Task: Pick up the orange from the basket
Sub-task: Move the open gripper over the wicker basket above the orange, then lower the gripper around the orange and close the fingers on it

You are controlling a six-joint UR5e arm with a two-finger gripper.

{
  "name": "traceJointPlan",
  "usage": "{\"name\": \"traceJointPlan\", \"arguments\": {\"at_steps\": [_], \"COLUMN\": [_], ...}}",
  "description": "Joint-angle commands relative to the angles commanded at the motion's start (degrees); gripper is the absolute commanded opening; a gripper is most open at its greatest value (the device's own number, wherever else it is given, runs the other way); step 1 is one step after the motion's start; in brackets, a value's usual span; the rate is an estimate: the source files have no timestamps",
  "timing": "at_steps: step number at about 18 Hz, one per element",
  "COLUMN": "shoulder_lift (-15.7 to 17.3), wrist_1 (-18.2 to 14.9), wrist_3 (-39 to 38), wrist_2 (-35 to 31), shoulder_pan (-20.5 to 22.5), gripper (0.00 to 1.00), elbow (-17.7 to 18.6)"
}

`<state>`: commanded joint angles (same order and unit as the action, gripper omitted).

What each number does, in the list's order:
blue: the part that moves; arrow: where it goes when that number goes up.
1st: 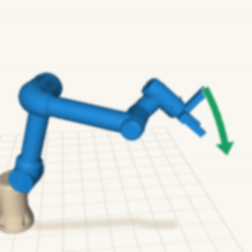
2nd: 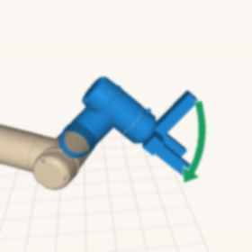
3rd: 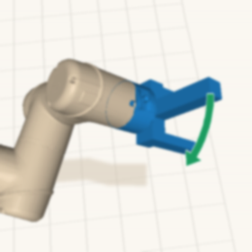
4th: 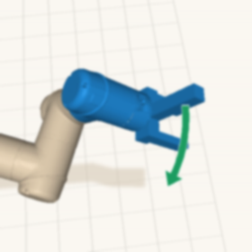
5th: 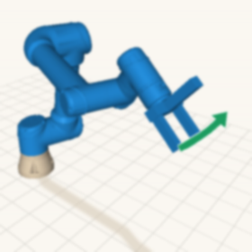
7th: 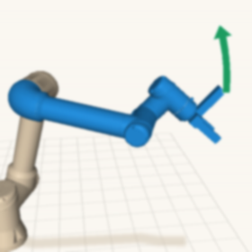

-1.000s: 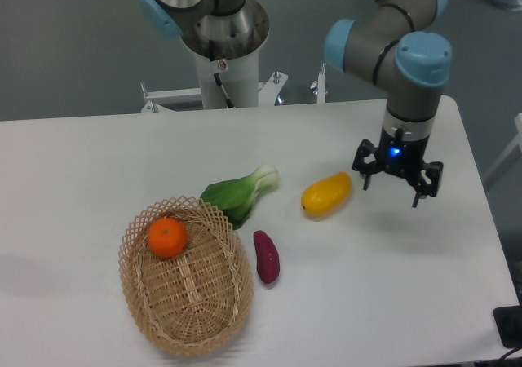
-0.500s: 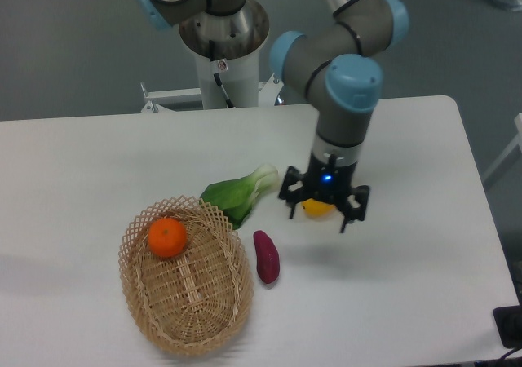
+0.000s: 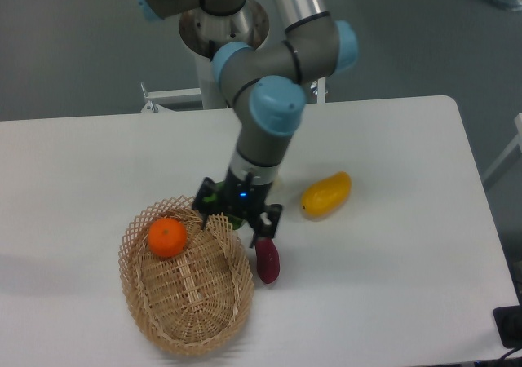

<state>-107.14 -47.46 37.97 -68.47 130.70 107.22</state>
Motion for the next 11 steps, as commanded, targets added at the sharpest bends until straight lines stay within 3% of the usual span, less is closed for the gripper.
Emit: {"name": "traceJointPlan", "arguments": {"at_steps": [4,11], "shoulder_lift": [-1.49,-3.25], "wrist_1": [0.0,0.53], "wrist_3": [-0.09,0.09], "wrist_2": [0.0,-0.26], "shoulder_pan": [-2.82,-3.7], "gripper": [1.0,1.0], "elbow": [0.27,0.09]}}
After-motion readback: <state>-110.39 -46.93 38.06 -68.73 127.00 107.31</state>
